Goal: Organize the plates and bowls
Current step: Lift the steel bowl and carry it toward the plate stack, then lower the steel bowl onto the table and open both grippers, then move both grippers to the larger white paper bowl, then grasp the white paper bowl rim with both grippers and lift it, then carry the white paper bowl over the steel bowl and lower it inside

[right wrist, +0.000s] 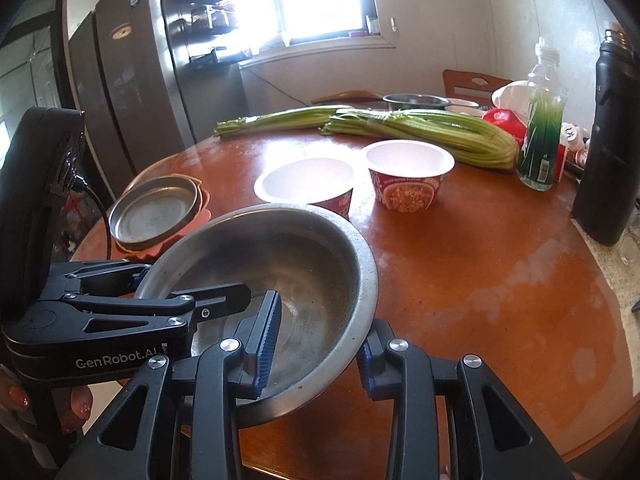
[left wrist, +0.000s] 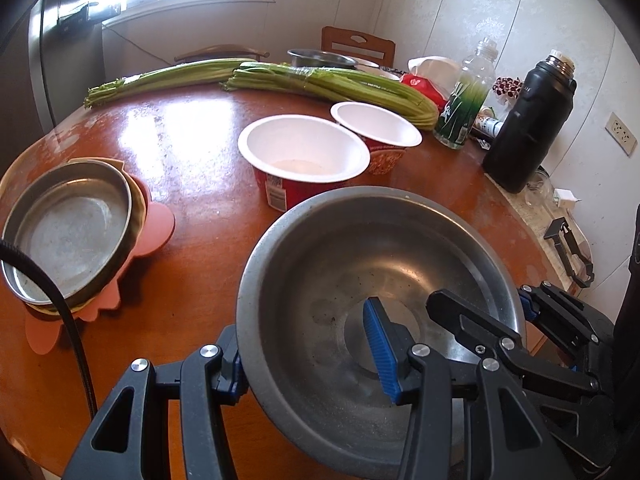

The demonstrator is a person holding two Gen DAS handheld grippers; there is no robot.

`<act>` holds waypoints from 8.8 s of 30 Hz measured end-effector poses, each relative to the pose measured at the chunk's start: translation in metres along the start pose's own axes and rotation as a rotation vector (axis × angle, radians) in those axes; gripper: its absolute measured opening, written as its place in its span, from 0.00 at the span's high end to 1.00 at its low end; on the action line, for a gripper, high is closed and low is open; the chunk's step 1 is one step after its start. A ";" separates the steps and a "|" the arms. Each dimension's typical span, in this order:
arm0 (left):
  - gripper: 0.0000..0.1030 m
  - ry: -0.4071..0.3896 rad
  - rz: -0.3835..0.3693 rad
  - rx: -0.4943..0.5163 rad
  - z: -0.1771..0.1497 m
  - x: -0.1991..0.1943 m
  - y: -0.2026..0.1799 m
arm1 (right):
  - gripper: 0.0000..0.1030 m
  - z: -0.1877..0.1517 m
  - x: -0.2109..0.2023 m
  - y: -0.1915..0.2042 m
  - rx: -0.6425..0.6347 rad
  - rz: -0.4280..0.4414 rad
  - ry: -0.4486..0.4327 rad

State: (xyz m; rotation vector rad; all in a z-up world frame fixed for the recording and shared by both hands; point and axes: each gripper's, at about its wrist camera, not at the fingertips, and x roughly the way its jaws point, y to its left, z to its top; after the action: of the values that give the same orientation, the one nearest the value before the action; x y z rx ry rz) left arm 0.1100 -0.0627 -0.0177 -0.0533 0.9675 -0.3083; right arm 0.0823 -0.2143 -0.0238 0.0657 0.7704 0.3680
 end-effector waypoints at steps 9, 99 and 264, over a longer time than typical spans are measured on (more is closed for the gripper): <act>0.52 0.015 0.018 0.006 0.000 0.015 0.000 | 0.65 -0.003 0.012 -0.006 0.008 -0.002 0.017; 0.36 -0.007 0.023 -0.019 0.131 0.034 0.035 | 0.41 0.092 0.055 -0.037 0.157 -0.020 0.015; 0.53 0.042 -0.004 0.000 0.018 0.002 -0.004 | 0.58 0.004 -0.001 -0.004 0.037 0.087 0.047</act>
State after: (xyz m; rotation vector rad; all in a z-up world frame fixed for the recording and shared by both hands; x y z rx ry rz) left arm 0.1246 -0.0683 -0.0081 -0.0487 1.0087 -0.3138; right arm 0.0854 -0.2181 -0.0205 0.1260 0.8230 0.4387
